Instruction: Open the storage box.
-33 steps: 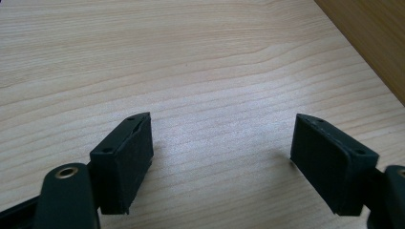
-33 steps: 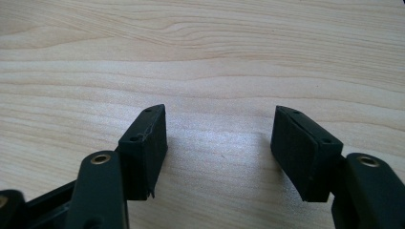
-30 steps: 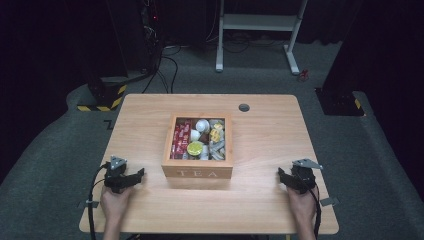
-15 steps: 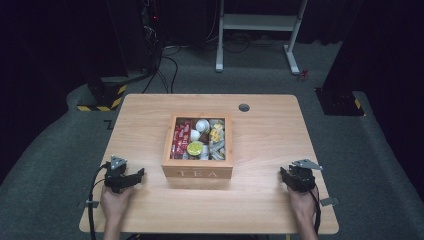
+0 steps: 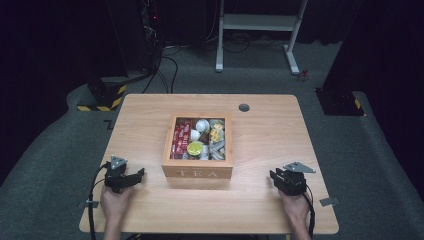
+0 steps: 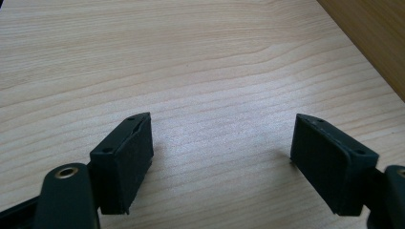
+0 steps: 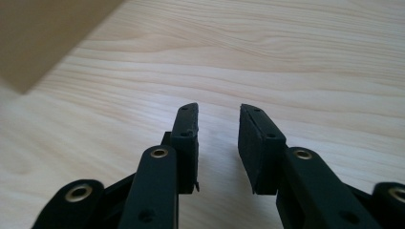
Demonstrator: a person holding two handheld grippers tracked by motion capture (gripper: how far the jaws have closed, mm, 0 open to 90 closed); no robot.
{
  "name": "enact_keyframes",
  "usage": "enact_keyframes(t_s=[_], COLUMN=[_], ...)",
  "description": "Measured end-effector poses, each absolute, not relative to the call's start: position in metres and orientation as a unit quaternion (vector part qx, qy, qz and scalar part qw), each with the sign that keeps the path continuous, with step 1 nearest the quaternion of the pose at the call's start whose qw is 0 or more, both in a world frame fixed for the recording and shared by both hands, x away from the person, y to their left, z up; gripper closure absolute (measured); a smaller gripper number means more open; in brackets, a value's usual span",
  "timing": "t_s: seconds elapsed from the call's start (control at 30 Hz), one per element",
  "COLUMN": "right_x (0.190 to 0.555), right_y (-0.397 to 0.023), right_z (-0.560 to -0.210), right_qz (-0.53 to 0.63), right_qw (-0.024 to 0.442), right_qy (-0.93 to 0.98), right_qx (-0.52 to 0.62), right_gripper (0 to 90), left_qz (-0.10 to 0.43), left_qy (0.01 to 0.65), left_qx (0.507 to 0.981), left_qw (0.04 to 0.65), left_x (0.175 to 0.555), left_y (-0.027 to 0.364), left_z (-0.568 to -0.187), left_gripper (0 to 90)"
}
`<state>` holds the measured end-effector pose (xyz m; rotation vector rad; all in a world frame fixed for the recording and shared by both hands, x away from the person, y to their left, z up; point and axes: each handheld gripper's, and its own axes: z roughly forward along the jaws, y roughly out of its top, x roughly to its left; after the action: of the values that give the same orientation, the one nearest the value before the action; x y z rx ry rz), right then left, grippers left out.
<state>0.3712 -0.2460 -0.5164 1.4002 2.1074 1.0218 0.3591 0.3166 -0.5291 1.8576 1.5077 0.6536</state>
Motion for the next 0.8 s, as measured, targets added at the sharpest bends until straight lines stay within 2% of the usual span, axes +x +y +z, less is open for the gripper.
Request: enact_keyframes(t_s=[0.27,0.57,0.8], right_x=[0.359,0.356,0.354], right_y=[-0.215,-0.183,-0.168], right_z=[-0.509,-0.505,-0.503], right_qz=[0.397,0.423,0.435], right_qw=[0.189,0.142,0.13], right_qy=[0.781,0.801,0.809], right_qx=[0.444,0.399,0.374], right_gripper=[72.3,76.2,79.1], left_qz=[0.249,0.248,0.25], left_qy=[0.575,0.577,0.577], left_qx=[0.709,0.706,0.706], left_qw=[0.324,0.328,0.326], left_x=[0.36,0.36,0.36], left_y=[0.317,0.318,0.318], left_z=[-0.529,-0.529,-0.529], left_gripper=[22.8,23.0,23.1])
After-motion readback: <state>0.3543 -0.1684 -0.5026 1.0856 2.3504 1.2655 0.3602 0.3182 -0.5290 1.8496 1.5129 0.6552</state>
